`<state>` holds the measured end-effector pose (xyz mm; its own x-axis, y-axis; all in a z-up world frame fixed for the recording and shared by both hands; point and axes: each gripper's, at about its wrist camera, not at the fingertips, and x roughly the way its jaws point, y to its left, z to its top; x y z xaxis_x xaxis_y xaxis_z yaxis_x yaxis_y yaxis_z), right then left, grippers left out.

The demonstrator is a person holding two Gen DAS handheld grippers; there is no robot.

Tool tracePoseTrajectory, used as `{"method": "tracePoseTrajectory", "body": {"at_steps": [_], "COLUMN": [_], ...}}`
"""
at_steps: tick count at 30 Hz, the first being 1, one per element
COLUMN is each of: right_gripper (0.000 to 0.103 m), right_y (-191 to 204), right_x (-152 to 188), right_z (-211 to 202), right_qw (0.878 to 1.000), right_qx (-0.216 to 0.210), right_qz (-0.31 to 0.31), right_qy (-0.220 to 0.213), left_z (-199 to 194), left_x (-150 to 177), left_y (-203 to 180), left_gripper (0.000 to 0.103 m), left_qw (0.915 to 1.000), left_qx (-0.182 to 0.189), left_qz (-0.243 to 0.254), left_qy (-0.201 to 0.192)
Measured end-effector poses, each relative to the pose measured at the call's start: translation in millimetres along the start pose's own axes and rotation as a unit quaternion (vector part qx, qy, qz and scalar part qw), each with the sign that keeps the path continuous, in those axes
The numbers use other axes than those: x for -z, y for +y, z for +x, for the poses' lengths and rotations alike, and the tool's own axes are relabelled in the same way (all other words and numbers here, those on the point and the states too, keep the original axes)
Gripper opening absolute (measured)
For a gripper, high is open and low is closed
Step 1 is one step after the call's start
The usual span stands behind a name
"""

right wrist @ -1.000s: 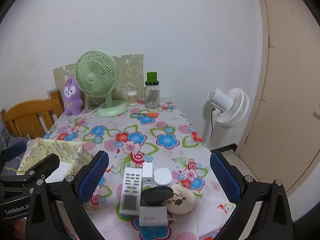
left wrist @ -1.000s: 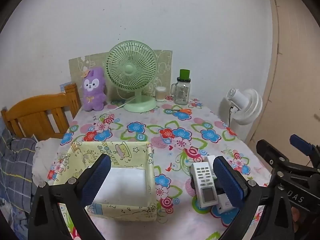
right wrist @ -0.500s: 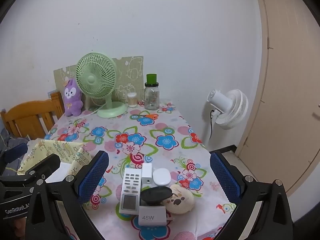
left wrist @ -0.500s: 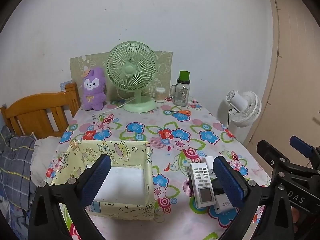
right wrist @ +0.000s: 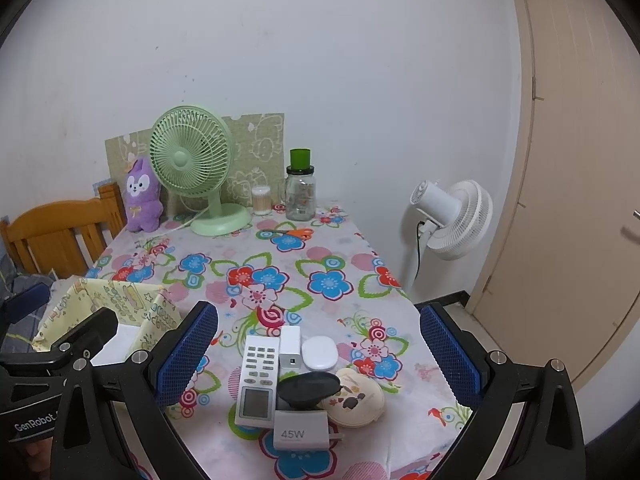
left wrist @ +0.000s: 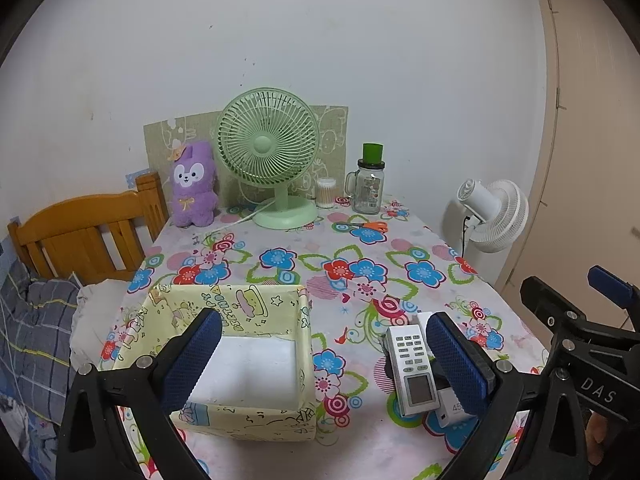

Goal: Organize rigid objects
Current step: 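Move both tools over the table toward the white remote and white ball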

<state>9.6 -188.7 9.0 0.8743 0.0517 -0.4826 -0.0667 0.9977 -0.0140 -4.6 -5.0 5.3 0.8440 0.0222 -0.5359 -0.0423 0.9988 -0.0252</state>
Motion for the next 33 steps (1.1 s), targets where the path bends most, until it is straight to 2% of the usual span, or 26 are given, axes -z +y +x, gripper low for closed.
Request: {"method": "tracePoseTrajectory", "body": {"at_steps": [12, 33], "right_gripper": [0.102, 0.102], "right_y": [0.6, 4.2], "right_x": [-1.3, 1.2], "right_z": [0.5, -1.6], "right_qw": [1.000, 1.000], "right_qx": [-0.005, -0.010], "right_qz": [0.006, 0.002], "right_qy": [0.003, -0.002], "left_z": [-1.4, -2.7], "left_x": [3.6, 5.8], "left_y": [0.4, 7.6], "left_gripper": [0.103, 0.103], "left_qw": [1.0000, 0.9996], "left_qx": [-0.001, -0.025], "left_qz": [-0.001, -0.010], "left_qy": [-0.006, -0.009]}}
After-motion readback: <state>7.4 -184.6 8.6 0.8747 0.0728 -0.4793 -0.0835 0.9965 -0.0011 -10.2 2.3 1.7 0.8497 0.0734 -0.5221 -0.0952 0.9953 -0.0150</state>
